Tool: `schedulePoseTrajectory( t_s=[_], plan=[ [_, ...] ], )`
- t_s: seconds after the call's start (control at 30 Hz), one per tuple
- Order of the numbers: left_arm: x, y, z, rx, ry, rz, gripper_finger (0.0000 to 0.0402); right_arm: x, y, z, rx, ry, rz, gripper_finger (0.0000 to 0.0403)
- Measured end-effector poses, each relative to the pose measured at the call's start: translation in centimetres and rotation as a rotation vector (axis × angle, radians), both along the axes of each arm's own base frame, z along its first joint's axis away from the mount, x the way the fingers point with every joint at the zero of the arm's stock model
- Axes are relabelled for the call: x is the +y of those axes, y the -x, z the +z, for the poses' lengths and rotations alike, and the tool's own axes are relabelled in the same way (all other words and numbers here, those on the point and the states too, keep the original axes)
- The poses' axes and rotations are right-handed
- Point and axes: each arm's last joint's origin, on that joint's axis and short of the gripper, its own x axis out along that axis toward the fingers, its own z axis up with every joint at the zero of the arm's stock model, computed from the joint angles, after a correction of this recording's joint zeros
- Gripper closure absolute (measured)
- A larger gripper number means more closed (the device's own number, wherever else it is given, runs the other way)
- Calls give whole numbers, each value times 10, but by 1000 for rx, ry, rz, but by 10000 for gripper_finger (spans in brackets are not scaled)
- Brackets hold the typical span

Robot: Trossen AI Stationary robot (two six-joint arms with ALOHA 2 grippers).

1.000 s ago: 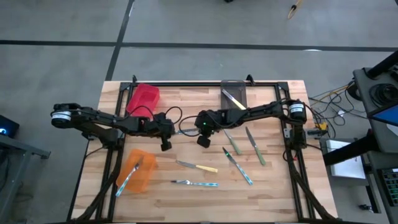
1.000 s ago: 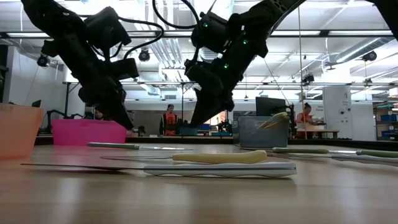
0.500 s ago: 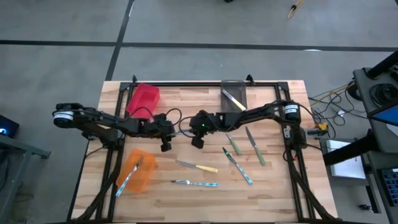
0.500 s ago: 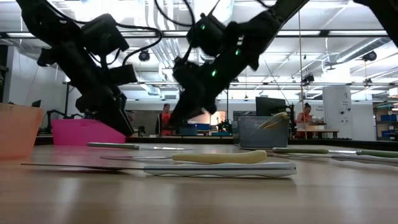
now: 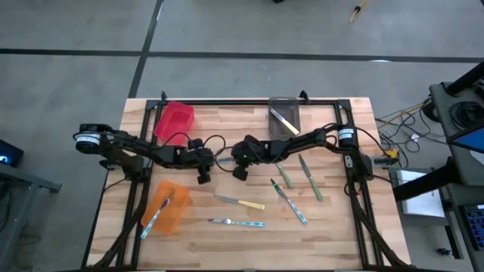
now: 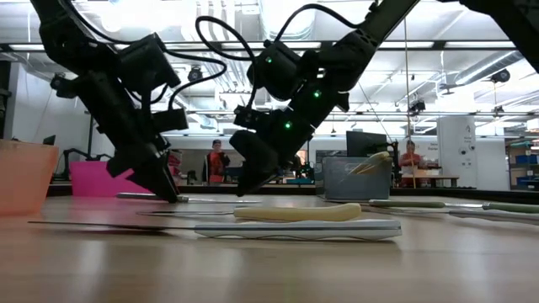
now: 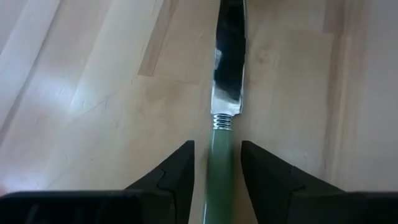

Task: Sort silverware by color (type)
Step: Put the left green knife into the red bin

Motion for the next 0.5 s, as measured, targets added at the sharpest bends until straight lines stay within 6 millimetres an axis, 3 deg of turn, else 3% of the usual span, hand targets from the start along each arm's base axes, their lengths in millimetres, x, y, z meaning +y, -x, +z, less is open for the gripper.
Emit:
schedulePoseTrajectory(
  t_s=[0.2, 0.5],
  plan=[
    [0, 0, -1, -2, 17, 19, 306, 0, 0, 0, -1, 1, -1, 385],
    [-1, 3, -4, 5, 50, 28, 367, 0, 0, 0, -2, 0, 0, 385]
  ],
)
